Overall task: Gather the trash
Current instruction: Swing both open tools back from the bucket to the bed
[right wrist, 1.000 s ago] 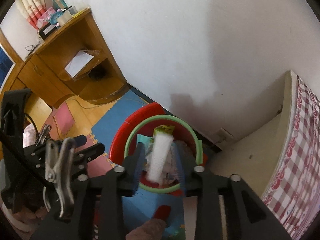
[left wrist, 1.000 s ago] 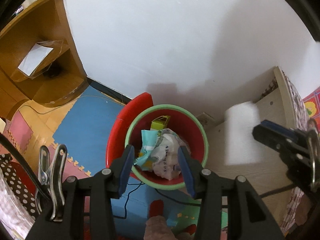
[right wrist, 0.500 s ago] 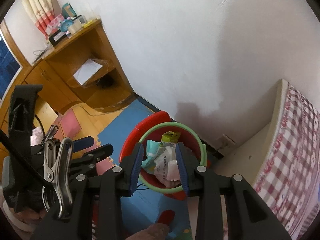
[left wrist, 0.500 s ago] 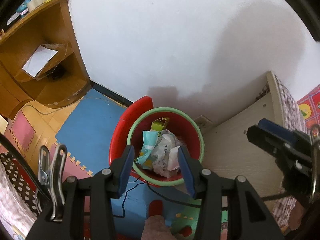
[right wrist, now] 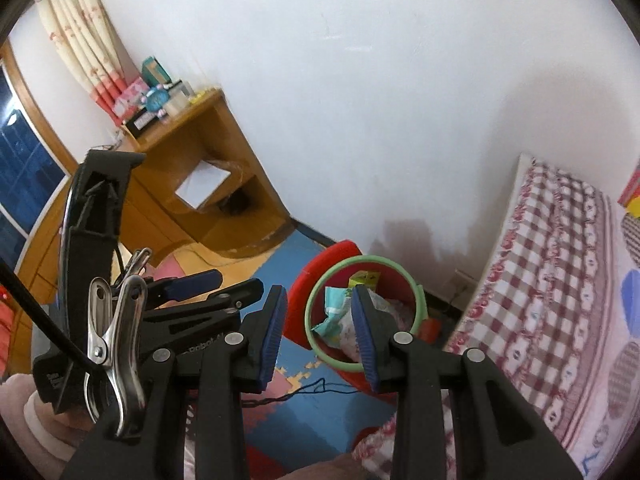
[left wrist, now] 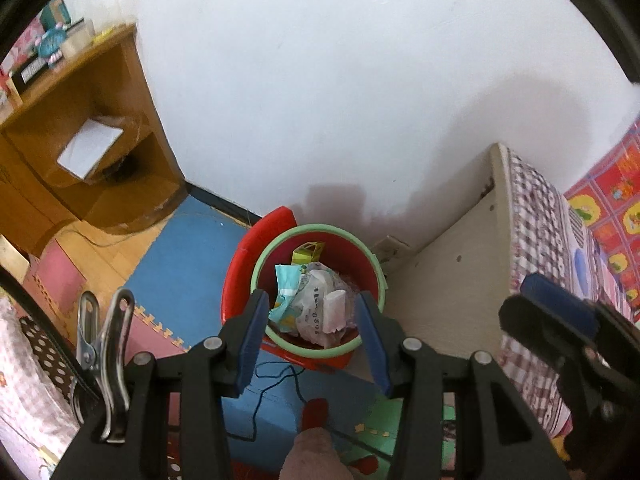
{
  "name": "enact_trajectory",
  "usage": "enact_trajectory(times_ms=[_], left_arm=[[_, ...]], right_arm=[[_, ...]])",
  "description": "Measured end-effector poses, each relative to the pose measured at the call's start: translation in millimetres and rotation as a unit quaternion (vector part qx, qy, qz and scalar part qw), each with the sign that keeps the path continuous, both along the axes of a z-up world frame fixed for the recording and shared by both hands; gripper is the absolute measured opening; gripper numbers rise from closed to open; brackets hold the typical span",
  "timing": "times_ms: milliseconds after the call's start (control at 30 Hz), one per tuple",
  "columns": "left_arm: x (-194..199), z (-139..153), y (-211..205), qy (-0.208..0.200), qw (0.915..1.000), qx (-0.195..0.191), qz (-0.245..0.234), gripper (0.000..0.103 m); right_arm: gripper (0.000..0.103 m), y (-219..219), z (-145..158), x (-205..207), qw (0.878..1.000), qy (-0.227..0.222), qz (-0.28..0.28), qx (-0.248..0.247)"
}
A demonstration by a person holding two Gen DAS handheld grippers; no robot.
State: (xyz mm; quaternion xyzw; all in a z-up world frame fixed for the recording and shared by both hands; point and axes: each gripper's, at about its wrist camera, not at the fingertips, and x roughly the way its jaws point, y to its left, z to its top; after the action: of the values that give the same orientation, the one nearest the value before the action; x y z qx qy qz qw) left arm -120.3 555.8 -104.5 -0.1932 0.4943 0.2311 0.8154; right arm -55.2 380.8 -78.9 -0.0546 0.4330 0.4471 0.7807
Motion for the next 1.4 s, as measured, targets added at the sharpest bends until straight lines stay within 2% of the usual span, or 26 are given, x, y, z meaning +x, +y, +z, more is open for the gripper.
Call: enact_trajectory(times_ms=[333,667,867,1100,1400], left_arm=[[-21,51,-46,-0.021,0.9992,0.032,-0.013,0.047],[-33,95,-133,-0.041,0.9953,0.049,-0.073,0.048],[-29,112,-203,-0.059,0.9896,0.05,-0.121,0.048],[-17,118,-282,-0.077,0.9813,0.043,-0.171,0.048],[3,128,-383,-0.099,0.9658,0.041,-0.236,0.048]], right_arm=[[0.034,-78,41,-34,0.998,-0.024,-0.038,0.045],[0.034,-188,84,-66,0.991,-0.064,-0.104,0.063],[0.034,-267,96,-81,0.982,-0.088,-0.159,0.057],[0.034,-346,96,-88,0.97,-0.099,-0.217,0.05],[0.034,-428,101,-85,0.949,-0.114,-0.291,0.044]])
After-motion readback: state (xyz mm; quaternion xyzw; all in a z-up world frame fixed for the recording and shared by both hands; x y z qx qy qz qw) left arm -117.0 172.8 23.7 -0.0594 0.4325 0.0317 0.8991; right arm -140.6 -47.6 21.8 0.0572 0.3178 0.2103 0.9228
